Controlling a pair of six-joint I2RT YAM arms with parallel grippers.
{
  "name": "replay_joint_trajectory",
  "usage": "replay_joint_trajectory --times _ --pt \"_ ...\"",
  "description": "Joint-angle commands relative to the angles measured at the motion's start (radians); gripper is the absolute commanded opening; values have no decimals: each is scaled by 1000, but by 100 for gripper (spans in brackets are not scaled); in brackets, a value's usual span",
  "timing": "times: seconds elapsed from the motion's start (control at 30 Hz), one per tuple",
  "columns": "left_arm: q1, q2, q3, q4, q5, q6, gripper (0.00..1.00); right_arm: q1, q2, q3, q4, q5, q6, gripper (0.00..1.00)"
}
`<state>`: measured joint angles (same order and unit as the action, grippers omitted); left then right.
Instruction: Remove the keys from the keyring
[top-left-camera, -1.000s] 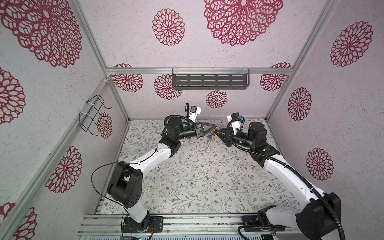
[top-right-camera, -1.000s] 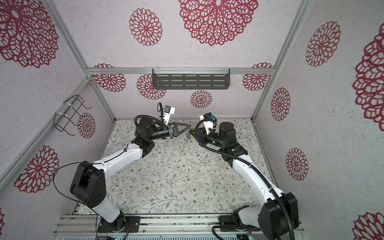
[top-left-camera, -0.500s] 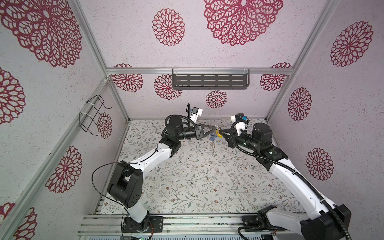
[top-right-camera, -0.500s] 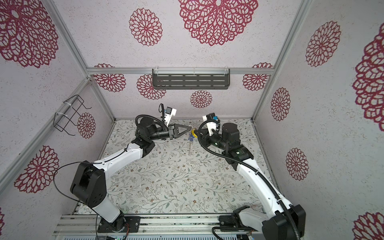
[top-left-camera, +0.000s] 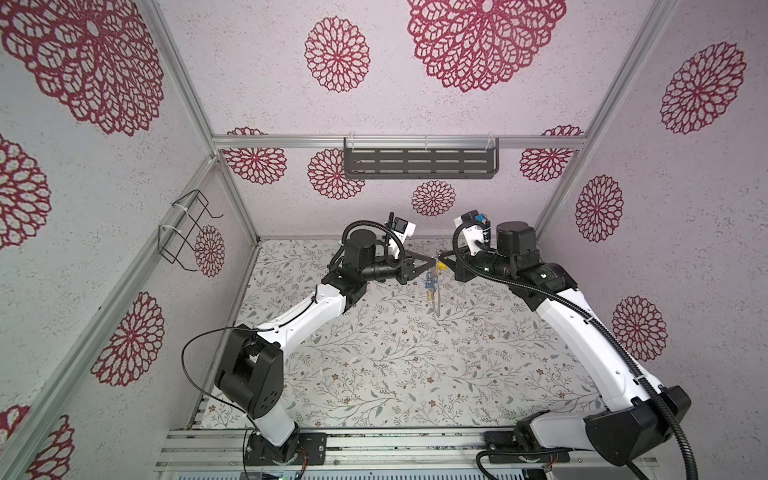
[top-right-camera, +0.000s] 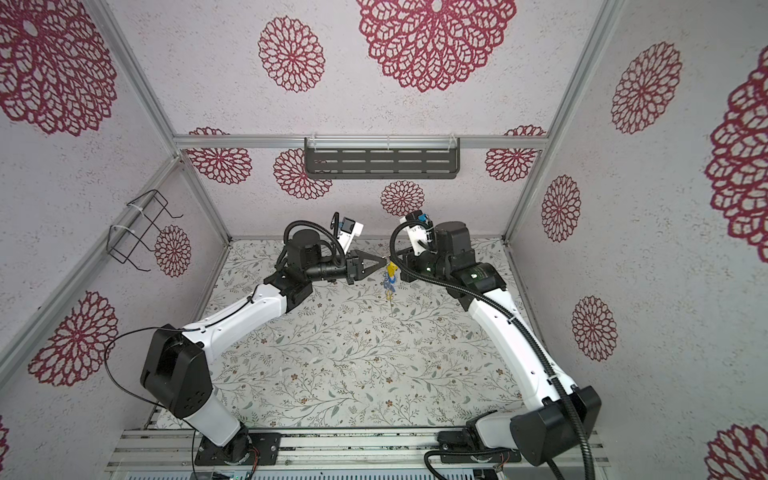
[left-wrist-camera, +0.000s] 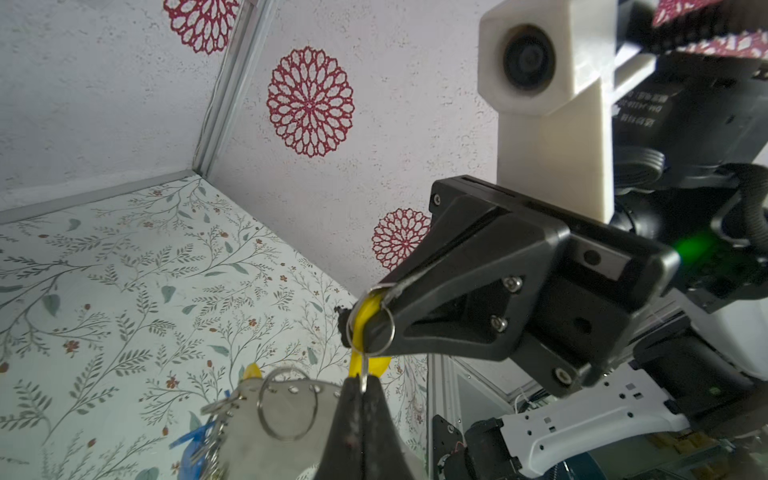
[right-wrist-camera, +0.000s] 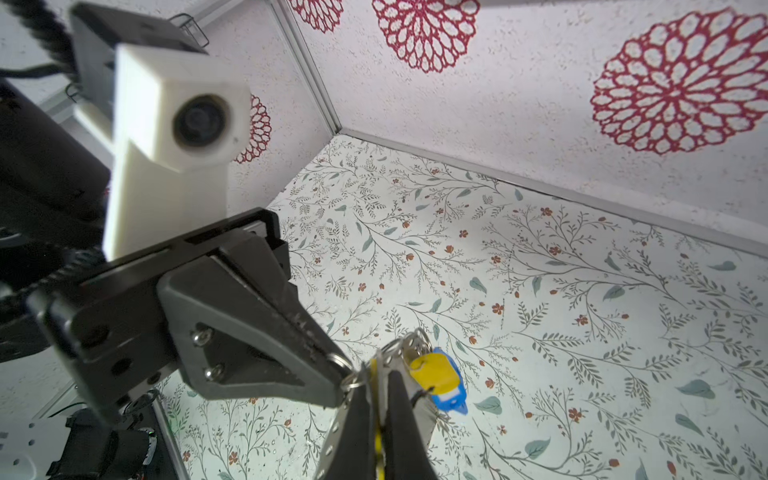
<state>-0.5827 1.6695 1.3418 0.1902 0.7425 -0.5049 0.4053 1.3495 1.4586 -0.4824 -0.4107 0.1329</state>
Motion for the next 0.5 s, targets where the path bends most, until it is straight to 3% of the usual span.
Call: replay_joint_trajectory --times 0.0,0.1,0.17,0.47 --pt "-45 -65 -27 -111 -60 225 0 -13 -1 71 12 75 29 0" --pt "-54 -132 -157 96 -116 283 0 -47 18 71 -38 136 55 0" --pt "-52 -161 -211 190 -141 287 0 -92 30 53 -53 108 85 0" --pt "-39 -172 -221 415 -136 159 0 -132 62 -58 -44 50 117 0"
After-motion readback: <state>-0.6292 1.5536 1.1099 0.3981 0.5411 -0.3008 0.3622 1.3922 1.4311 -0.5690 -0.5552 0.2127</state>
